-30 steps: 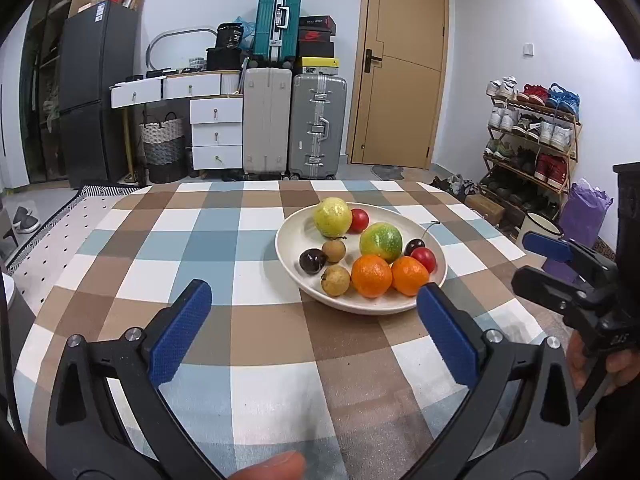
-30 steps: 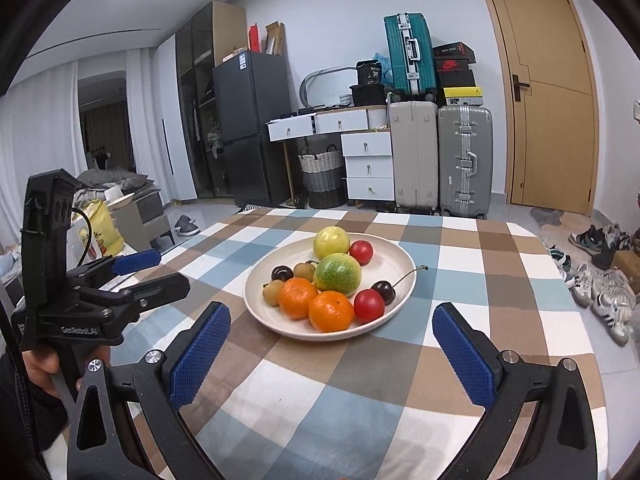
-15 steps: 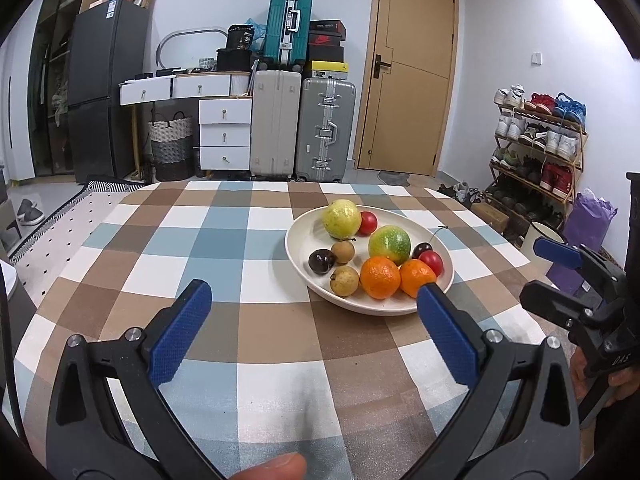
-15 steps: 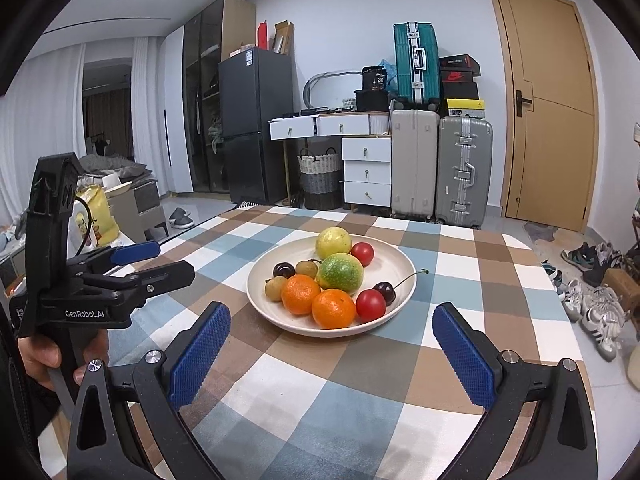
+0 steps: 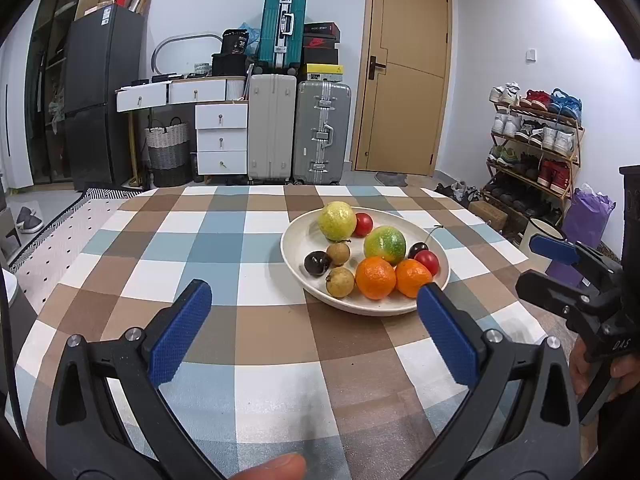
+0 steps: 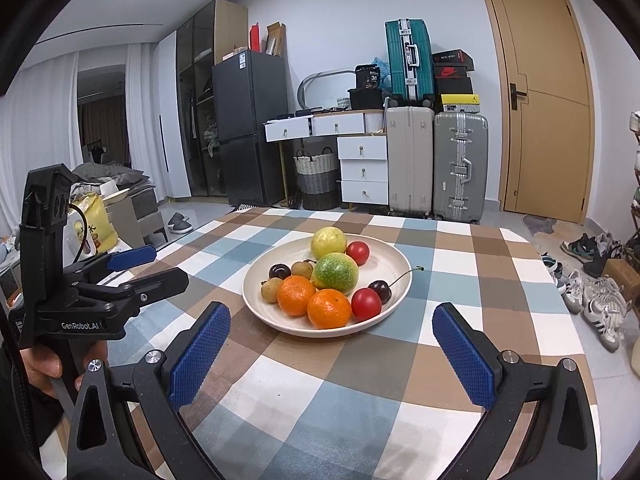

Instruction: Organize fruits

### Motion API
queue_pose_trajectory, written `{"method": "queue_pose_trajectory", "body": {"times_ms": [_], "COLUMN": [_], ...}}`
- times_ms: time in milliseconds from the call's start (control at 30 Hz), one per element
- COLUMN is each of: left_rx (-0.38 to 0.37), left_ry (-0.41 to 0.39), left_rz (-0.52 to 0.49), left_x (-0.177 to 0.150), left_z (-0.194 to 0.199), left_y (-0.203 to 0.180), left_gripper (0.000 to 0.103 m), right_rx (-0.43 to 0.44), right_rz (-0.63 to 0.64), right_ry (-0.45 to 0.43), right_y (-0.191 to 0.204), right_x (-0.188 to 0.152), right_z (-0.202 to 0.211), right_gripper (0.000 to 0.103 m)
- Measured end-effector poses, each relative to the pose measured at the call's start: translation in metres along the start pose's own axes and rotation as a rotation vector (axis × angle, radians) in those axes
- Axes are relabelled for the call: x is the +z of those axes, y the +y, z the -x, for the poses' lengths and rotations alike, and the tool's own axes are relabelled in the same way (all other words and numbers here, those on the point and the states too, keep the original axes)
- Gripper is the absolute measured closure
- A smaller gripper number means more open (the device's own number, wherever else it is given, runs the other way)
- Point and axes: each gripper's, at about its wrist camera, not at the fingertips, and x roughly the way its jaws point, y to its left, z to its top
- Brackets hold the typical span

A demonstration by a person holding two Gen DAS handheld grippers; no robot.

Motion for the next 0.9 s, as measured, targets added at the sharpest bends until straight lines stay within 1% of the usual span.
{"method": "queue_pose_trajectory", "body": {"times_ms": [900], "left_rx": [-0.001], "left_ry": [-0.002], "left_rz": [-0.001], "left_x": [0.0000], "left_z": [0.0003], "left_y": [-0.0011], "left_gripper": [0.001], "right_rx": [0.001], "right_rz": [-0.004], "right_ry": [-0.004], "right_y": [-0.0005], "right_x": [0.0005], "right_z": [0.0009], "right_gripper": [0.000]}}
